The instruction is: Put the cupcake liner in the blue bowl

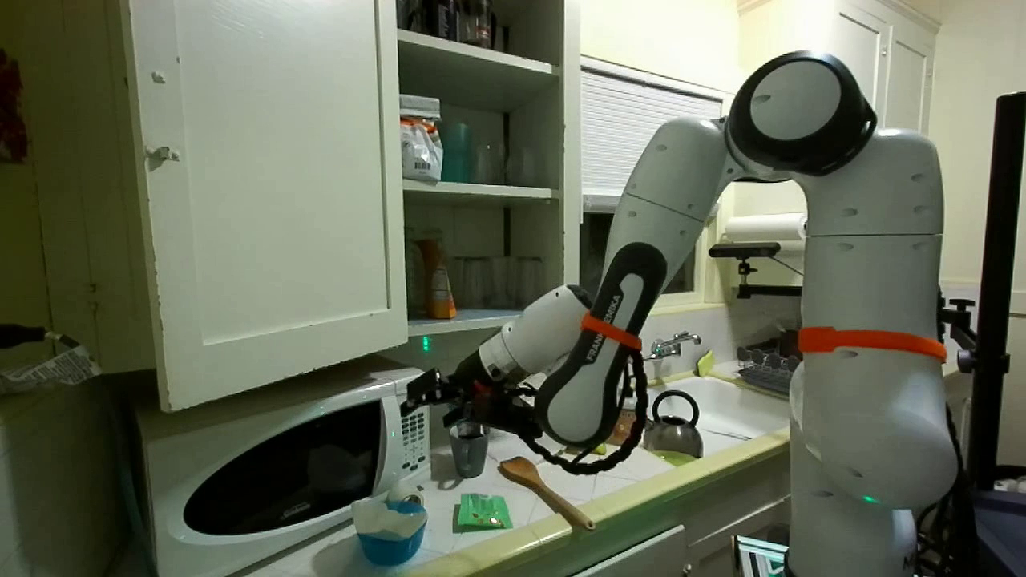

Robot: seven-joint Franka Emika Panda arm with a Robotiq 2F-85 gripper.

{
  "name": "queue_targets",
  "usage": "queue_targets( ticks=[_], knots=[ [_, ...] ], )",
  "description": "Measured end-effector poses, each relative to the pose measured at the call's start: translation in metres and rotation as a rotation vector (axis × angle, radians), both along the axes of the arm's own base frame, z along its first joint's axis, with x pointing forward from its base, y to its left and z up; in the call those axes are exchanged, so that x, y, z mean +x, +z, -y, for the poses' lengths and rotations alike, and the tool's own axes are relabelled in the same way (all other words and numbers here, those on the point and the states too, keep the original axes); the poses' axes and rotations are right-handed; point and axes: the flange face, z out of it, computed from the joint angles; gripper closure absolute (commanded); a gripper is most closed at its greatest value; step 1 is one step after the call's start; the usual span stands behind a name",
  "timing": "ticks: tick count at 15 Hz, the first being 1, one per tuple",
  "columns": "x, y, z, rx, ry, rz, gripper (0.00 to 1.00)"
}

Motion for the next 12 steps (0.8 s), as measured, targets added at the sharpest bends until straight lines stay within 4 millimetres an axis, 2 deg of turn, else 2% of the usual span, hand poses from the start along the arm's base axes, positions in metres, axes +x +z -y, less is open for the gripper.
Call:
queue_targets(
  ticks=[3,5,10,12],
  knots=[
    [-0.007,0.003,0.0,0.006,-0.014,-0.153,0.0],
    [-0.015,-0.002,-0.017,0.009,-0.011,-0.24,0.0],
    [-0.023,-0.036,-0.066,-0.001,0.015,-0.441,0.0],
    [-0.023,-0.035,-0.077,-0.029,0.054,-0.538,0.0]
  ],
)
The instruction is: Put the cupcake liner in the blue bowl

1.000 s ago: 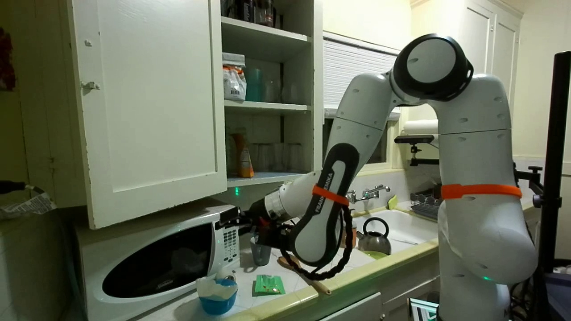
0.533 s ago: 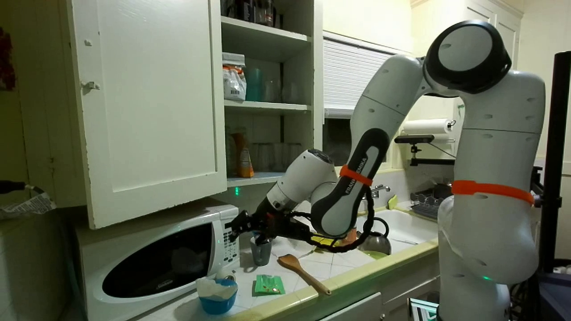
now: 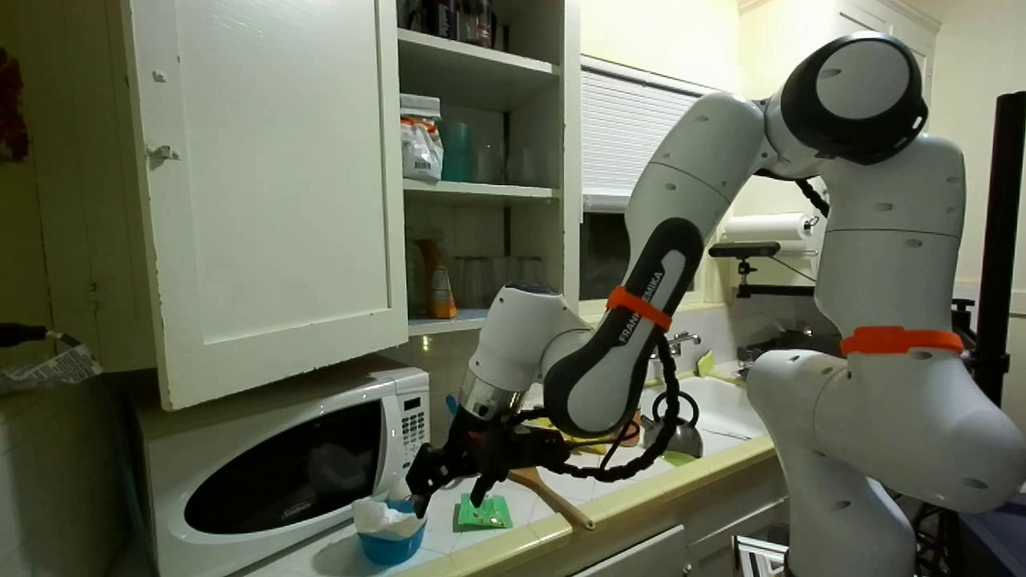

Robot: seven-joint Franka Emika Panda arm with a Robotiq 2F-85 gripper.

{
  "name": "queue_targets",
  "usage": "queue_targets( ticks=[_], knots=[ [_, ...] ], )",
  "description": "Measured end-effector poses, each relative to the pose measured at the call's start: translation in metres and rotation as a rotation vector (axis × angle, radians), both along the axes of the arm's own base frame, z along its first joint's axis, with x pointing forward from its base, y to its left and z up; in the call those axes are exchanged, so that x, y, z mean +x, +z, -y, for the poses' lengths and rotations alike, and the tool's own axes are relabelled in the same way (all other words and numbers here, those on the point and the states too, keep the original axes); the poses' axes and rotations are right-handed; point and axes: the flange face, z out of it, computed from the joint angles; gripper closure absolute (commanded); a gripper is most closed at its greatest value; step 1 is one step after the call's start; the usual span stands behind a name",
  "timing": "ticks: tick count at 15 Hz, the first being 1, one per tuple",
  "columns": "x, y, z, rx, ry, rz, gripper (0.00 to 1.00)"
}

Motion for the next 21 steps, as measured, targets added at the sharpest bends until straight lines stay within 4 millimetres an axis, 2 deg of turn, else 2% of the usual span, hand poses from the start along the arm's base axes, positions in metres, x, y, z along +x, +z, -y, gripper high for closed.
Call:
queue_targets(
  ticks=[2,4,8,10,12,16,21],
  knots=[
    [-0.003,0.012,0.016,-0.031,0.07,-0.068,0.0],
    [-0.003,0.037,0.051,-0.061,0.133,-0.104,0.0],
    [0.001,0.112,0.128,-0.043,0.185,-0.038,0.0],
    [0.001,0.14,0.156,-0.021,0.168,0.015,0.0],
    [-0.001,0.145,0.16,-0.012,0.168,0.028,0.0],
    [0.0,0.136,0.155,0.018,0.275,-0.041,0.0],
    [0.016,0.128,0.179,0.032,0.493,-0.176,0.0]
  ],
)
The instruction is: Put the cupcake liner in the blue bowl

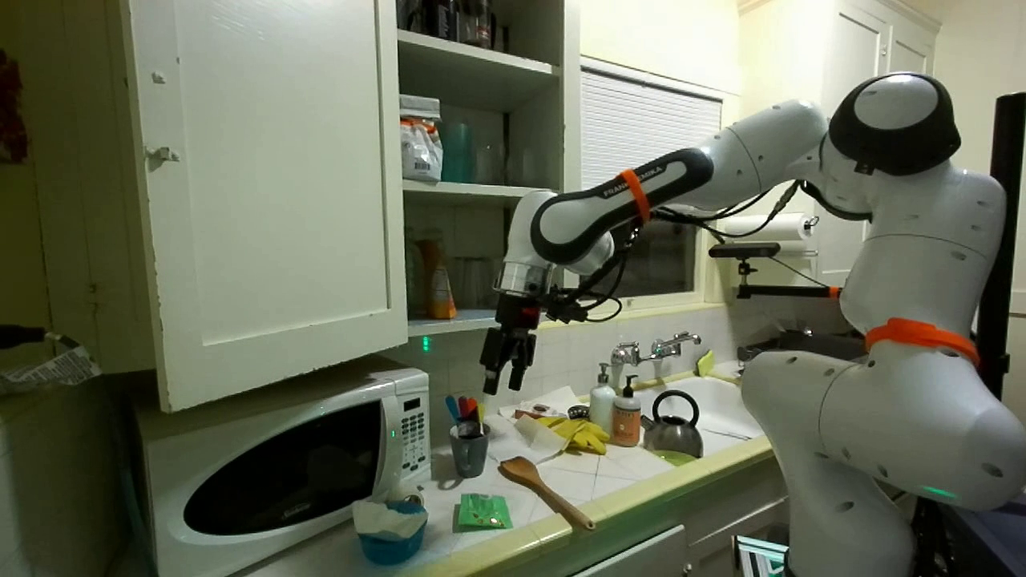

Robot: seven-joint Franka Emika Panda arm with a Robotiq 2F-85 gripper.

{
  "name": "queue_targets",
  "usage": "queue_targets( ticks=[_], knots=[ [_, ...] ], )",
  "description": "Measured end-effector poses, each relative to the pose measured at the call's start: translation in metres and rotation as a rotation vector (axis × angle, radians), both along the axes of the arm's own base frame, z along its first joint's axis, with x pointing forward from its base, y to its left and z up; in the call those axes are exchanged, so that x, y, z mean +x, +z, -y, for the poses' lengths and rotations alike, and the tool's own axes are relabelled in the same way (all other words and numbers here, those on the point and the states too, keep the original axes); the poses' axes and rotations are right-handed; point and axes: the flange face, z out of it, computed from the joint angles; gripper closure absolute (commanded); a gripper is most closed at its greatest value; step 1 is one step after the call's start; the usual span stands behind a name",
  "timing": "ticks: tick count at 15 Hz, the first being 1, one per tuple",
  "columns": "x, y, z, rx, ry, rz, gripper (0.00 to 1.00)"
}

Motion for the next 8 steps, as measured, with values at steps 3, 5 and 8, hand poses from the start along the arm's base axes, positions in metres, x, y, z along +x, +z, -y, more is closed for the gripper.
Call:
queue_targets(
  ticks=[3,5,8],
  knots=[
    [0.014,-0.003,0.002,-0.024,0.128,-0.043,0.0],
    [0.022,-0.008,-0.002,-0.042,0.174,-0.06,0.0],
    [0.029,-0.014,-0.01,-0.065,0.185,-0.083,0.0]
  ],
)
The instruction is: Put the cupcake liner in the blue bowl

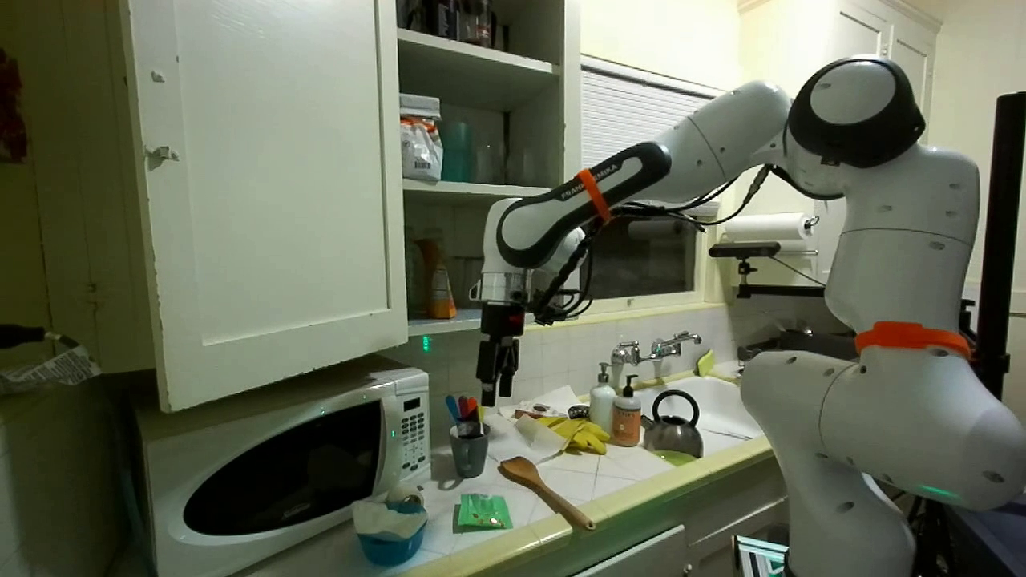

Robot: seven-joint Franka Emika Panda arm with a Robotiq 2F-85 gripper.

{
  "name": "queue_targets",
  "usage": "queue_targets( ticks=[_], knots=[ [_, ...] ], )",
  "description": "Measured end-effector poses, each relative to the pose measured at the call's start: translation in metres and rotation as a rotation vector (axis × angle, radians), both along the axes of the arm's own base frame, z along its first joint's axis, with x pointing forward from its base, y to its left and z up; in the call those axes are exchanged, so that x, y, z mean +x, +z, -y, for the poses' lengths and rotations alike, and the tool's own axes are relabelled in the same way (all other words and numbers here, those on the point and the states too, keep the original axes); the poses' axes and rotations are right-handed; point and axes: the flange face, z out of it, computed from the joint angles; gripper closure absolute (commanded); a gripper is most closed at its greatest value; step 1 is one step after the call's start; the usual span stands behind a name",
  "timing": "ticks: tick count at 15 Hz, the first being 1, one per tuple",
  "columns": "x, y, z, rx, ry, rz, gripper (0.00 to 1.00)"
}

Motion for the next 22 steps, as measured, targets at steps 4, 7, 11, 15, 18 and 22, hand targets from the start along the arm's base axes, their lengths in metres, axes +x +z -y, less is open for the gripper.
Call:
queue_targets(
  ticks=[4,7,11,15,18,22],
  knots=[
    [0.004,-0.01,-0.009,0.065,0.079,0.043,0.0],
    [0.009,-0.032,-0.013,0.147,0.175,0.097,0.0],
    [0.013,-0.056,-0.01,0.248,0.247,0.145,0.0],
    [0.017,-0.067,-0.015,0.232,0.26,0.129,0.0],
    [0.023,-0.076,-0.016,0.204,0.343,0.13,0.0],
    [0.044,-0.111,-0.004,0.179,0.444,0.105,0.0]
  ],
)
